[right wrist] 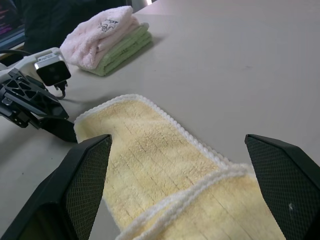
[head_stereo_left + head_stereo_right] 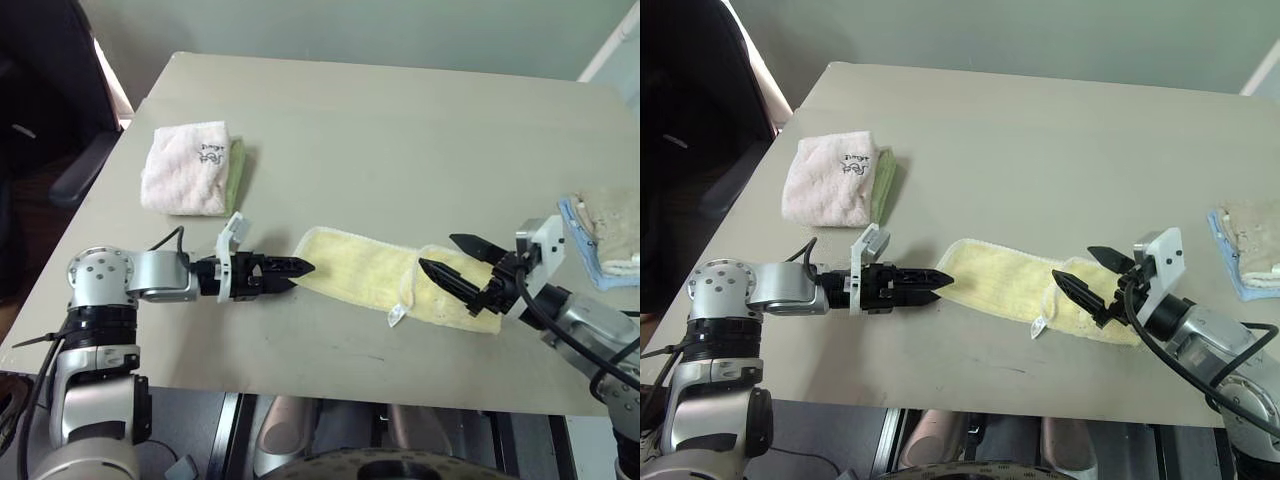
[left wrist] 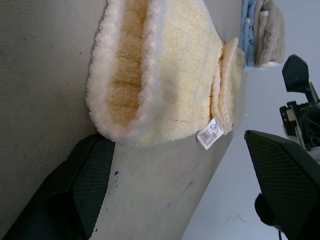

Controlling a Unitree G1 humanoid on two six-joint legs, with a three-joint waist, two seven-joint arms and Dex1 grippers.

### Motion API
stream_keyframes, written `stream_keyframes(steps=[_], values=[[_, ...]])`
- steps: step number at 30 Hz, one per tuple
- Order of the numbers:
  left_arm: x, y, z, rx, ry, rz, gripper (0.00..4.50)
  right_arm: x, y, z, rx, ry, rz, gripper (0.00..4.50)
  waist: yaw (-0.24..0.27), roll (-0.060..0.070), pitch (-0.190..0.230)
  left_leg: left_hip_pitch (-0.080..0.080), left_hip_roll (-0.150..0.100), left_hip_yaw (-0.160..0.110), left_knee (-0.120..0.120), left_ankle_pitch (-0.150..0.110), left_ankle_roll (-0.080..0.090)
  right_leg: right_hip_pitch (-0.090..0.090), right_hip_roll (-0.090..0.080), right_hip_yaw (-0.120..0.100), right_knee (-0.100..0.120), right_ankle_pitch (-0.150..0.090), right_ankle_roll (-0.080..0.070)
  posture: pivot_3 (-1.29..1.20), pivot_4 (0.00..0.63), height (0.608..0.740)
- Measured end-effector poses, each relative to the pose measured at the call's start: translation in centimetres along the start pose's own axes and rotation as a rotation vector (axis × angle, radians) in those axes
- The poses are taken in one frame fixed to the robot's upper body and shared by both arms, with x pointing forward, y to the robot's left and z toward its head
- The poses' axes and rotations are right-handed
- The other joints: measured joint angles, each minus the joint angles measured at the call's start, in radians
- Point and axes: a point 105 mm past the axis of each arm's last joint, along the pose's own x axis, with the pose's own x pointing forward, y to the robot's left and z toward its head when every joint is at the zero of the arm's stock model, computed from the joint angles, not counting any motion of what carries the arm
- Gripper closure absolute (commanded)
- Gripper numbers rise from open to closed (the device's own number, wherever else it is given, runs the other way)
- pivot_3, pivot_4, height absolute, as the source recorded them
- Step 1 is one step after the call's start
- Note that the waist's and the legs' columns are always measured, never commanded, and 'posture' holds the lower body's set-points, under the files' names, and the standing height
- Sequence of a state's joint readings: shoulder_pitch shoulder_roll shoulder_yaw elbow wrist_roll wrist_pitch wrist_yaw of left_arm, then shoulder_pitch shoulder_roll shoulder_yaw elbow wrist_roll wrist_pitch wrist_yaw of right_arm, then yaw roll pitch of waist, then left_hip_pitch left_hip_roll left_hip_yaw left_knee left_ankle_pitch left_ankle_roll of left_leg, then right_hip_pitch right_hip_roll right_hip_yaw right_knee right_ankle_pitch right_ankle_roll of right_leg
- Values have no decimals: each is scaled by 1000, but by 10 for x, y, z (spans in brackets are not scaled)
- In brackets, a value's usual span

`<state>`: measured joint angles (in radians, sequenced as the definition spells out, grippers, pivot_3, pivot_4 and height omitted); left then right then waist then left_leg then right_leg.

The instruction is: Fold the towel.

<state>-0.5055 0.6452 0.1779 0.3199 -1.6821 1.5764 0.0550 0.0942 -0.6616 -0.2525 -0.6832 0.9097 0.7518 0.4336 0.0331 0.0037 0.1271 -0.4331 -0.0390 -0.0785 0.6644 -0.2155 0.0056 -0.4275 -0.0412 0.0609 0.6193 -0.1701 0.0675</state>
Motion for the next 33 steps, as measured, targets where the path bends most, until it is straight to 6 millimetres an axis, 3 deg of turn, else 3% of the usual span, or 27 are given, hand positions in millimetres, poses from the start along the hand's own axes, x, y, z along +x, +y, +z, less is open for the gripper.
stream_keyframes(steps=[5, 7, 9, 17, 19, 25, 33], values=[[0, 0, 2, -20, -17, 5, 42, 0, -1, 1, -2, -5, -11, 0, 0, 0, 0, 1, 0, 0, -1, 0, 0, -1, 0, 0, 2, 0, 0, 0, 150, 728], [0, 0, 4, -22, -28, 10, 410, 1, -1, 3, -5, -9, -12, 0, 0, 0, 0, 1, 0, -1, -1, 0, -1, -1, 1, 0, 2, 0, -1, 0, 150, 728], [0, 3, 8, -28, -51, 32, 939, 1, -1, 3, -6, -10, -12, 0, 0, 0, 0, -1, 0, -1, -1, 0, -1, -3, 1, 0, 3, 0, -1, 0, 150, 728], [4, 4, 12, -44, -81, 48, 3923, 1, -2, 3, -6, -9, -14, 0, -1, -1, 1, -2, 0, 0, -2, 3, -13, -5, 2, -1, 5, -4, -2, 0, 150, 728], [4, 3, 13, -47, -88, 44, 4447, 1, -2, 2, -4, -7, -15, 0, -1, -1, 1, -2, 0, 0, -2, 3, -13, -5, 2, -1, 6, -5, -3, 0, 150, 728], [5, -5, 16, -45, -94, -4, 4447, -5, -1, -8, 14, 10, -19, 0, 0, -2, 1, -3, 0, 0, -2, 2, -13, -5, 2, -1, 6, -6, -3, 0, 150, 728], [14, -60, 21, 93, -56, -230, 4447, -25, -7, -4, -4, -5, -65, 0, 1, -4, 3, -3, 0, 0, -2, 1, -13, -5, 2, -1, 6, -8, -1, 0, 150, 728]])
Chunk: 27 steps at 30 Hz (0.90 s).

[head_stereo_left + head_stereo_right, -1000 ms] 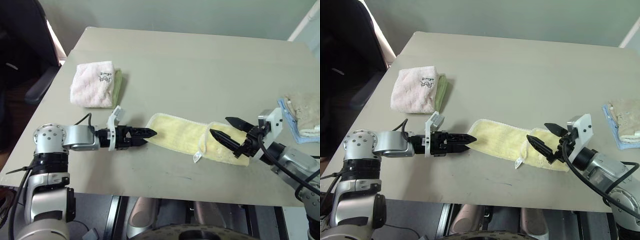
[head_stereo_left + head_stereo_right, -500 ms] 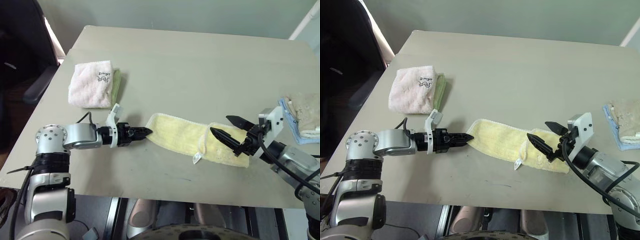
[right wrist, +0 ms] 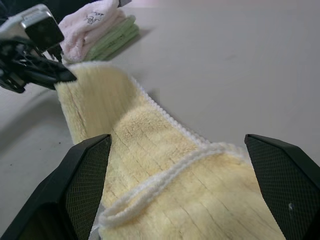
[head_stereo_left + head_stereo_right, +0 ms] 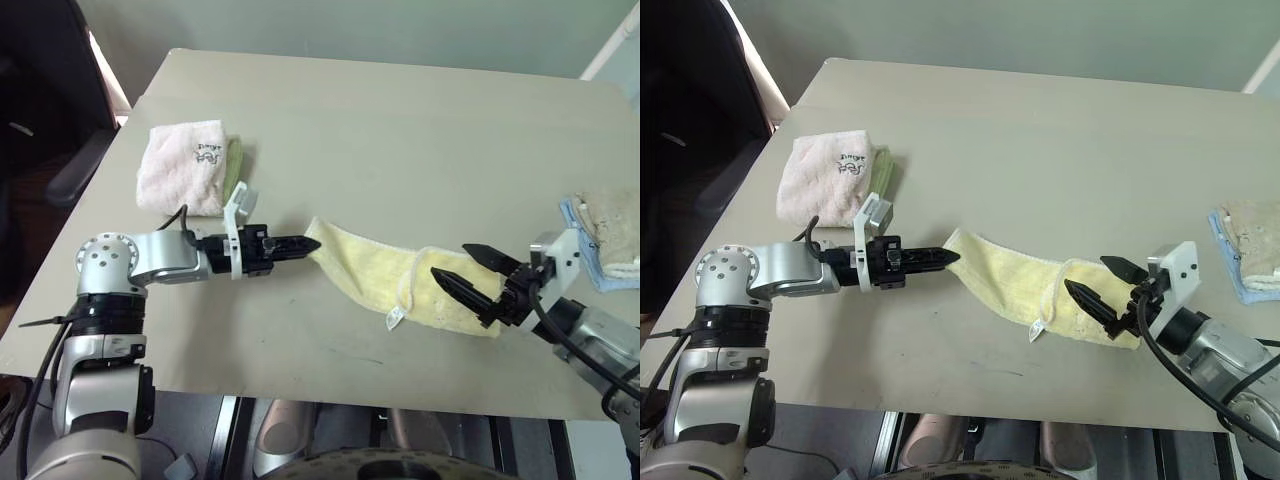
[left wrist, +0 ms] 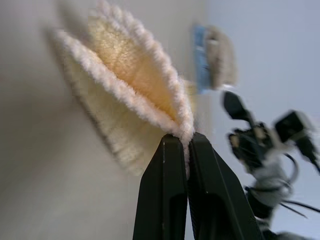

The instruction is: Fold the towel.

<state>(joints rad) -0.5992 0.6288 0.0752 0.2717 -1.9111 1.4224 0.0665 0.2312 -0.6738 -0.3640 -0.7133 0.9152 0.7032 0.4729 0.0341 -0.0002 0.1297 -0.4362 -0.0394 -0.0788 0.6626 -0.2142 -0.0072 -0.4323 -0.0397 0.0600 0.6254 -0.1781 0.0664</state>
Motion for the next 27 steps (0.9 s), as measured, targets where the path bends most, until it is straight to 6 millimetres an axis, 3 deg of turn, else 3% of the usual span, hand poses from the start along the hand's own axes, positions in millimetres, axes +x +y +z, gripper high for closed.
stream_keyframes(steps=[4, 8, 16, 24, 27], values=[[18, -28, 0, 76, 51, -119, 4447, -16, -9, 4, -1, -15, -59, 0, 1, -1, 1, 0, 0, 0, 0, 0, 0, 0, 0, 0, 0, -1, 1, 0, 150, 728], [50, -50, -13, 121, 165, -230, 4447, -30, -17, 7, -5, -21, -117, 0, 3, -2, 1, 0, -1, 0, 1, 0, 2, 1, -2, 0, 0, -2, 2, 0, 150, 728], [93, -63, -37, 148, 361, -304, 4447, -41, -19, 19, -43, -53, -175, 0, -5, -5, 3, 1, 0, 1, 1, 5, 12, 2, -2, 1, 0, -4, 5, 0, 150, 728], [142, -65, -70, 158, 508, -333, 4447, -52, -10, 18, -40, -54, -254, 0, 2, -8, 5, 0, -1, 2, 3, 5, 21, 3, -4, 2, -1, -6, 10, 0, 150, 728], [155, -65, -74, 184, 520, -324, 4447, -56, -10, 18, -37, -49, -277, 0, 2, -8, 5, 0, -1, 3, 3, 4, 21, 4, -5, 3, -1, -7, 11, 0, 150, 728]])
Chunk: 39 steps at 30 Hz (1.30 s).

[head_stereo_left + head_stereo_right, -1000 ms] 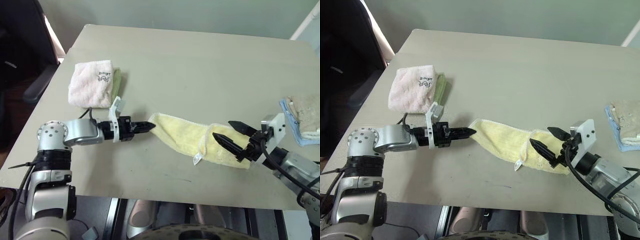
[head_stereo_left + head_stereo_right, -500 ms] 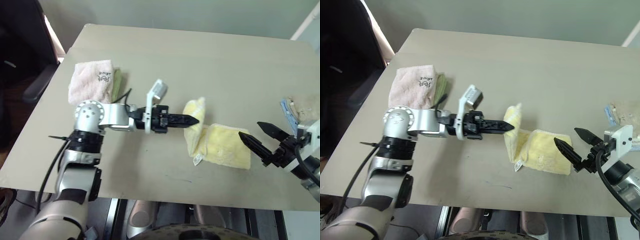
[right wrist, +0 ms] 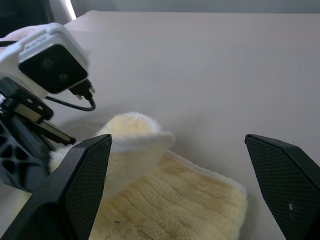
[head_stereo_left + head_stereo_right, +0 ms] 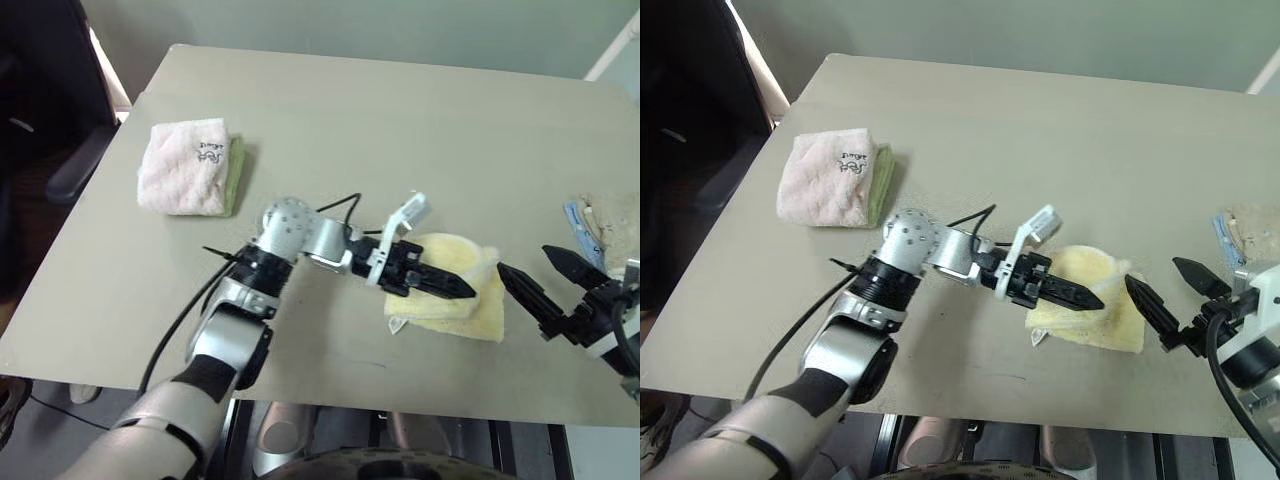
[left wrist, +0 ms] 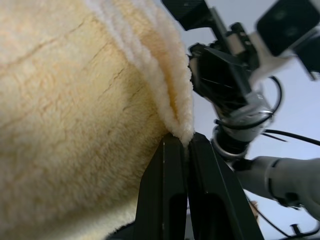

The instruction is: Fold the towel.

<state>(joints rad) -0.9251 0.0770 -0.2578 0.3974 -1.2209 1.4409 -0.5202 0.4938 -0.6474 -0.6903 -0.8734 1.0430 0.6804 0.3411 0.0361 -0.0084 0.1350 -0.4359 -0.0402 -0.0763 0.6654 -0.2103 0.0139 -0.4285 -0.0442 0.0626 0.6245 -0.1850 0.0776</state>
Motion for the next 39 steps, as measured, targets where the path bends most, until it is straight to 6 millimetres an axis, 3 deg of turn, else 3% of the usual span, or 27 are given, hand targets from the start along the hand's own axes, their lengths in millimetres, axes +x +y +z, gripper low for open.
stream_keyframes(steps=[6, 15, 23, 28, 33, 36, 39], values=[[24, 12, -5, 30, 51, 26, 4447, -2, -2, 0, 7, 0, -29, 0, 0, 0, 0, 0, 0, 1, 0, -1, 2, 0, -1, 2, 0, 0, 3, 0, 150, 728], [32, 25, -8, 79, 73, 53, 4447, -7, -5, 2, -9, -5, -67, 0, 2, 0, 0, -1, 0, 1, 1, -2, 4, 0, -2, 3, -1, 2, 8, 0, 150, 728], [38, 27, -5, 114, 67, 63, 1701, -6, -6, 5, -21, -16, -69, 0, 4, 0, 0, -1, 0, 2, 2, -4, 4, 0, -2, 3, -1, 4, 13, 0, 150, 728], [35, 18, -3, 113, 42, 4, 33, -5, -7, 7, -25, -25, -69, 0, 5, 0, 0, -1, 0, 2, 2, -5, 4, 0, -2, 4, -1, 3, 15, 0, 150, 728], [20, -3, 17, 274, -109, -81, 33, -3, -8, 11, -20, -43, -60, 0, 5, 0, 0, 0, 0, 3, 3, -5, 4, 0, -2, 4, -1, 3, 15, 0, 150, 728], [-4, -21, 39, 453, -309, -130, 0, 3, 1, 12, -2, -55, -5, 892, 3, 1, -1, 0, 0, 3, 3, -6, 4, 0, -1, 4, 0, 3, 15, 0, 150, 728], [-27, -22, 40, 647, -378, -83, 164, 9, 13, 11, 23, -57, 59, 1951, 3, 2, -1, 1, 0, 3, 3, -6, 4, 0, -1, 5, 1, 2, 15, 0, 150, 728]])
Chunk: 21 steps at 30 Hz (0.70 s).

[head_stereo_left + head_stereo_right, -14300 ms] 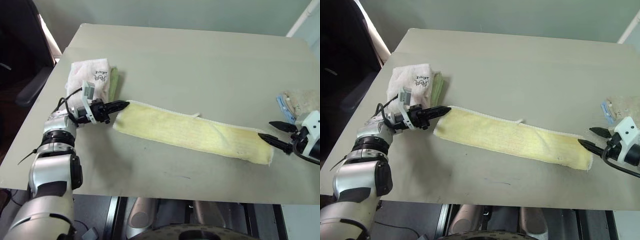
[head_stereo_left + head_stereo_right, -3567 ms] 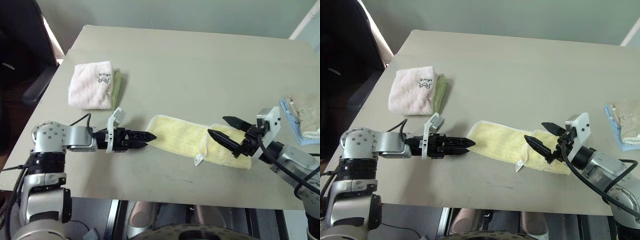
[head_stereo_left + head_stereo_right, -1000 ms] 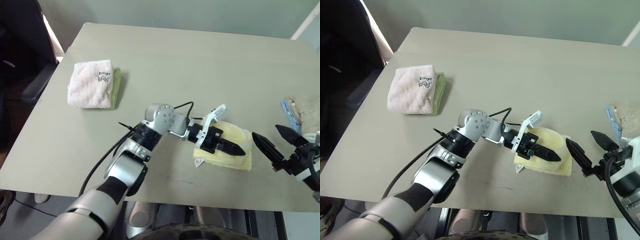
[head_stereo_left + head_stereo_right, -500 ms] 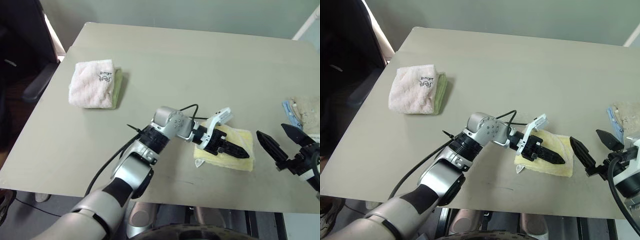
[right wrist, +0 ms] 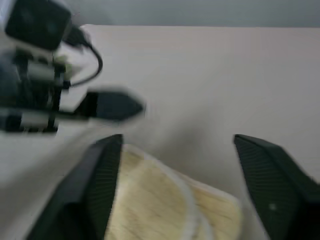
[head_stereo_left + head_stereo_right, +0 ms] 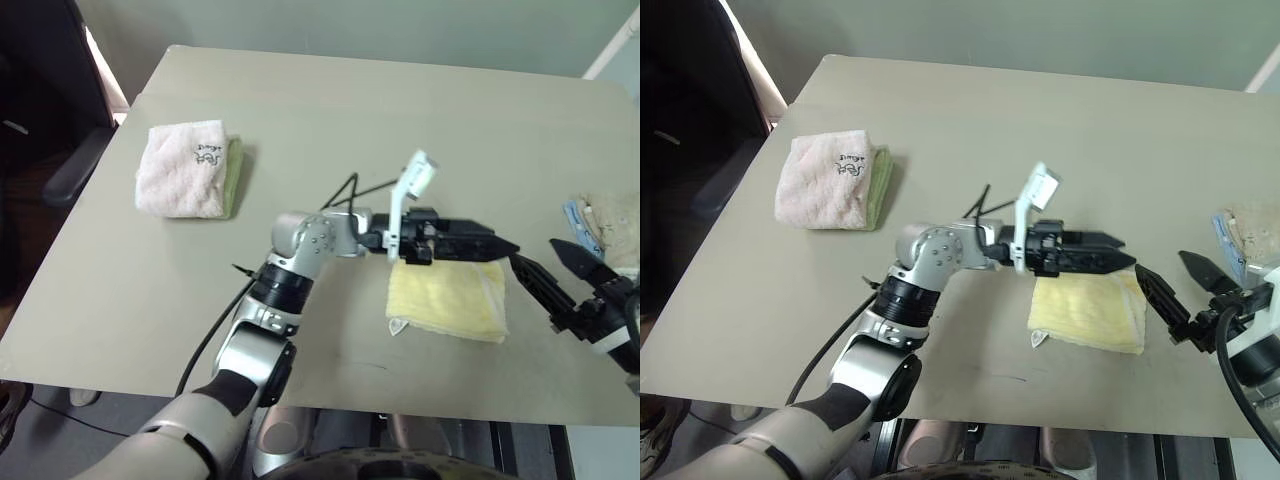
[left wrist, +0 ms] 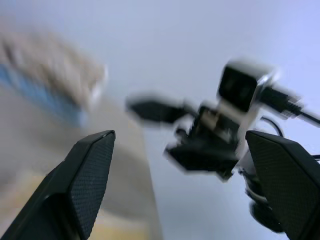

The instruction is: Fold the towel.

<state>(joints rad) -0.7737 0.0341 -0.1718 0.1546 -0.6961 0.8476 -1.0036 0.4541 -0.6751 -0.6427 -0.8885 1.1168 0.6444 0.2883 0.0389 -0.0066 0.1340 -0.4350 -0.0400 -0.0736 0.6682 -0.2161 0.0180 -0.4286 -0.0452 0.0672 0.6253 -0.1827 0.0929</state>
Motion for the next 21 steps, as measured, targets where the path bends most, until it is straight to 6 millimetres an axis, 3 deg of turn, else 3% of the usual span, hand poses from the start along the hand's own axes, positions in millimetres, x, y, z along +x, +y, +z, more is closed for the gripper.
stream_keyframes(steps=[2, 7, 13, 18, 21], values=[[-14, 5, -4, 97, 19, 44, 538, 6, 6, -1, 14, -7, 39, 2648, 0, 0, 0, 0, 0, 0, 1, 0, 1, 0, 0, 0, 0, 0, 0, 0, 150, 728], [-37, 13, -26, 224, 135, 97, 2303, 21, 15, -11, 57, -4, 94, 4475, 3, 0, 0, -2, 0, -1, 7, -4, 5, 1, 0, -1, 0, 0, 0, 0, 150, 728], [-34, 13, -38, 288, 118, 46, 4465, 36, 11, -33, 82, 27, 83, 4500, 4, 1, -1, -4, 0, -1, 14, -9, 5, 2, -1, -1, 0, 1, -1, 0, 150, 728], [-28, 13, -50, 284, 112, -25, 4465, 42, 9, -59, 65, 107, 98, 4500, 4, 2, -1, -4, 0, -1, 14, -10, 5, 2, -1, -2, 1, 6, -8, 0, 150, 728], [-27, 23, -76, 311, 220, -27, 4465, 46, -1, -69, 78, 109, 67, 4500, 2, 2, -1, -3, 0, -1, 14, -14, 12, 2, -1, -2, 0, 5, -7, 0, 150, 728]])
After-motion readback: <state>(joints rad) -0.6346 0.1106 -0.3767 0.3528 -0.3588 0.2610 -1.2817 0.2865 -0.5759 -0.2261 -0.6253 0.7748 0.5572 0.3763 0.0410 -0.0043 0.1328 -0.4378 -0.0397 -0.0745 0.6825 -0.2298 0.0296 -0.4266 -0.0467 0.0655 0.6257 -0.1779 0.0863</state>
